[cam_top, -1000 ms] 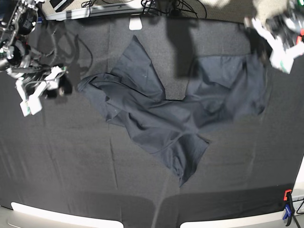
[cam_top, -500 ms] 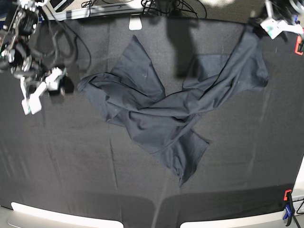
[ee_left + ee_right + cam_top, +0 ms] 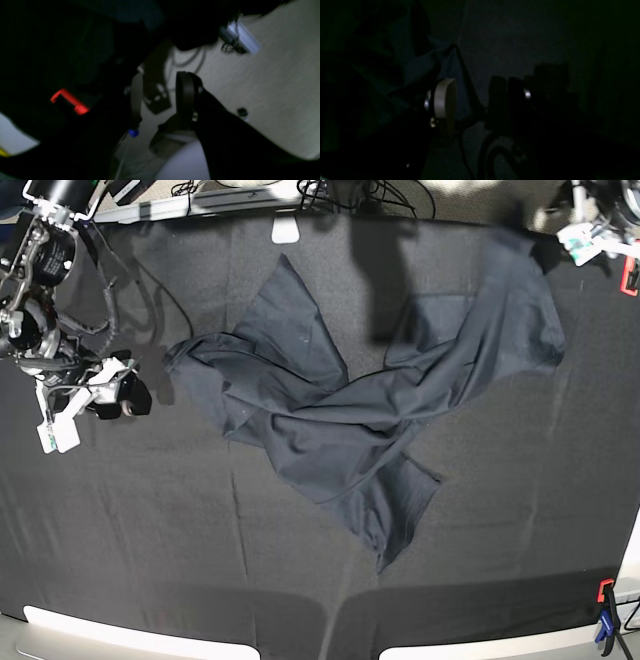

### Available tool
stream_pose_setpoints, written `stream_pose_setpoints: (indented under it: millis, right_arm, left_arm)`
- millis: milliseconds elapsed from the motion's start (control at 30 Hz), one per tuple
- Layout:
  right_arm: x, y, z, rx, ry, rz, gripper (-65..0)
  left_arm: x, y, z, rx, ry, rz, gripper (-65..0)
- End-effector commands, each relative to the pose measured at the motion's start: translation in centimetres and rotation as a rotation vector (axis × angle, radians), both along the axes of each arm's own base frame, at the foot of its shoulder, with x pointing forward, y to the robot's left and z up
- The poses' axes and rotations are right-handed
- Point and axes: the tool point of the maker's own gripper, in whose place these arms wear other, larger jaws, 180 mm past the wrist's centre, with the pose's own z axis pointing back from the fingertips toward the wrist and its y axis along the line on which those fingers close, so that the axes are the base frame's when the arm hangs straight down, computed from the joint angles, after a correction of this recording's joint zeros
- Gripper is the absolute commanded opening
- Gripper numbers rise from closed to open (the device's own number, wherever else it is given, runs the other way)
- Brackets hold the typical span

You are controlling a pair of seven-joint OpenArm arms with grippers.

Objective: Layout the t-shirt on the table in an organized manner, then fold the t-shirt properly
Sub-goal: 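Release the shirt with the left gripper and lift it away, then grasp the shirt edge with the left gripper and pull it outward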

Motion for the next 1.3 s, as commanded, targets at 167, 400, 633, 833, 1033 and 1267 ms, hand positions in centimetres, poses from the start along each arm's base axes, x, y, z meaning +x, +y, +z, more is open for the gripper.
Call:
stream_pose_setpoints:
  millis: [167,400,633,833,1033,1267]
  right_arm:
    - [0.7,-0.2,1.3,-0.007,-0.047,0.005,-32.9]
    - [0.7,-0.2,1.3,-0.007,-0.047,0.005,-32.9]
    - [0.7,-0.2,1.3,-0.007,-0.047,0.005,-32.9]
    - [0.7,-0.2,1.3,-0.007,-0.047,0.006,-32.9]
    - [0.7,-0.2,1.3,-0.007,-0.047,0.005,-32.9]
    - [0.7,-0.2,1.3,-0.007,-0.047,0.005,-32.9]
  left_arm:
    - [7.3,1.0,4.6,-0.042,-0.308,0.057,-44.4]
    - [16.0,1.5,10.5,-0.274,-0.692,0.293,-44.5]
    - [18.6,2.9,5.2,-0.466,-0.571,0.424,-44.5]
    - [19.7,1.3,1.4,-0.525,-0.424,0.431,-44.5]
    - [19.3,-0.9,-2.8,-0.496,-0.269,0.38,-44.5]
    - [19.4,0.0,-4.7,-0.446,-0.229,0.4,-52.3]
